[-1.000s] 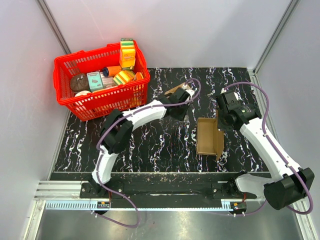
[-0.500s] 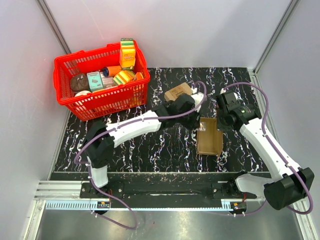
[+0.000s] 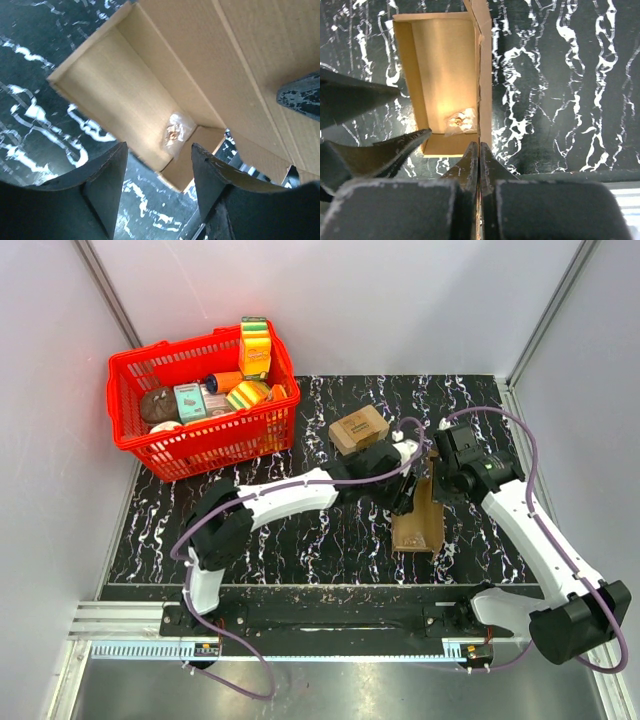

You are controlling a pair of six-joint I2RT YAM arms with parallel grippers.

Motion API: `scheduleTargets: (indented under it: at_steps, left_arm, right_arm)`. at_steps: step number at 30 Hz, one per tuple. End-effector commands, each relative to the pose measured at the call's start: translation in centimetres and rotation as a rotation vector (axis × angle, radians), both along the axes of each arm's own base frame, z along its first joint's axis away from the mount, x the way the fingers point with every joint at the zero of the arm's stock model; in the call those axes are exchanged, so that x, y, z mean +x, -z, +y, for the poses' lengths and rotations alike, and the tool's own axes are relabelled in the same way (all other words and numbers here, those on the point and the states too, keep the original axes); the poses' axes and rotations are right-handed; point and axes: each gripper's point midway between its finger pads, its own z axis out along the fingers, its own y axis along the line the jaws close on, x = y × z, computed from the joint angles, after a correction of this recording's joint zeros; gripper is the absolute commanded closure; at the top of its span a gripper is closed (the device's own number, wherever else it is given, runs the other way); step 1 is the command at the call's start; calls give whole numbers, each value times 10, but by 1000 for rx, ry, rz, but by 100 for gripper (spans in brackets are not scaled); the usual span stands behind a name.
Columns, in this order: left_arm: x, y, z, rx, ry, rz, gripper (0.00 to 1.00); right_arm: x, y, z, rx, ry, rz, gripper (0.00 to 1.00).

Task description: Fold the paper box

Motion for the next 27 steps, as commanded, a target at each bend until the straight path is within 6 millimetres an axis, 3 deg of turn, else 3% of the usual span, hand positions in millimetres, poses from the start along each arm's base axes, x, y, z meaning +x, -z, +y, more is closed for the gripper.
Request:
scheduleTargets:
  at_steps: [1,5,9,14,20,27]
  left_arm:
    - [18,-56,29,-111,-78,-66,41]
    - [20,-89,82,-171,-155,-121,38]
    - [10,-122,135,-200,-202,-233,29]
    - [2,-150,184,-217,-260,-347,22]
    - [4,-156,219,-217,-330,-380,21]
    - [-1,-150,229,-196,-292,-416,15]
  right_arm:
    - [1,-1,28,115,-142,-1,100]
    - [2,4,37,128,-217,35,100]
    - [4,-4,55,192,-296,37,100]
    - [9,-15,72,180,-404,34,100]
    - [13,-29,98,82,-580,13,100]
    - [26,-41,111,-46,-822,-65,100]
